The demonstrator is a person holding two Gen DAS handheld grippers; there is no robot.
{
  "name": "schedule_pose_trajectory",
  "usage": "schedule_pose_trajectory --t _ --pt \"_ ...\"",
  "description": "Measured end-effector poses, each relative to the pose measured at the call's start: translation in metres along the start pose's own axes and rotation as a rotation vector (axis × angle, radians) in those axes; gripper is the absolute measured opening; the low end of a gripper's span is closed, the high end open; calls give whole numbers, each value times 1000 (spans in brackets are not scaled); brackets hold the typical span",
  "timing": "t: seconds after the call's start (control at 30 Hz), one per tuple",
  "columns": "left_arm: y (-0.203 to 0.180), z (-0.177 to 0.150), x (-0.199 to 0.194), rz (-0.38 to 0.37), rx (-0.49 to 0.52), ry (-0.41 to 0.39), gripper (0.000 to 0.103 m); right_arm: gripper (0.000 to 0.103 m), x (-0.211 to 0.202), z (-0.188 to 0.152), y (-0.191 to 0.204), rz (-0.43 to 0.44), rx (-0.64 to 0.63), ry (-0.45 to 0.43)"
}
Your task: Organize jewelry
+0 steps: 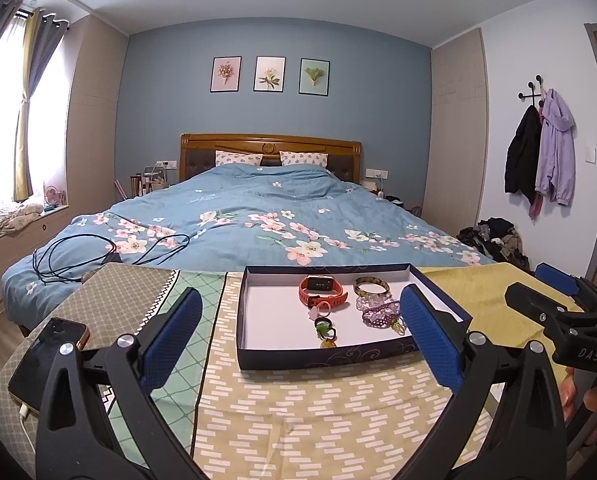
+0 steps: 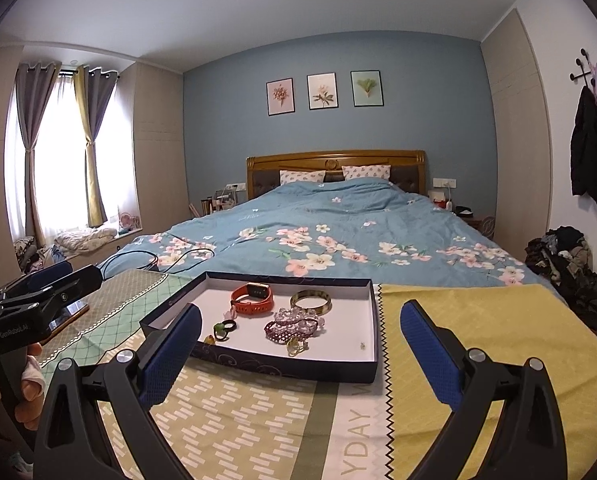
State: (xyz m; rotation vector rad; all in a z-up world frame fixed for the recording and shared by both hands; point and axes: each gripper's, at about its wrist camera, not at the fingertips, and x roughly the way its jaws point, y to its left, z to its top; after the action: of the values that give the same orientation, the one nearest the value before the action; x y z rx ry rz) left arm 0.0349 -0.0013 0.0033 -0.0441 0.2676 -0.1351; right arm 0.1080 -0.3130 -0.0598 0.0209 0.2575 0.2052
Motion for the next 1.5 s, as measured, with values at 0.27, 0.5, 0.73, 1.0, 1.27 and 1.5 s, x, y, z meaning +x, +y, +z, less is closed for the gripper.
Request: schedule_pose_trajectory --t 0.27,0.5,0.73,1.0,1.27,1.5 --pt "0 1 2 4 -9 1 98 96 -5 -1 -2 -11 5 -18" --pt "0 4 0 21 -10 -19 98 96 -6 1 -2 -8 6 -25" --pt "1 3 -3 27 -9 -26 98 96 -5 2 -1 -6 6 -29" --pt "0 3 -4 28 -7 -31 98 96 -6 3 -2 -7 4 -32" --pt "1 3 -6 31 -4 -36 98 96 -6 5 -2 -4 2 -34" --pt "0 3 -7 32 -4 -37 98 96 -5 4 -1 -6 2 -36"
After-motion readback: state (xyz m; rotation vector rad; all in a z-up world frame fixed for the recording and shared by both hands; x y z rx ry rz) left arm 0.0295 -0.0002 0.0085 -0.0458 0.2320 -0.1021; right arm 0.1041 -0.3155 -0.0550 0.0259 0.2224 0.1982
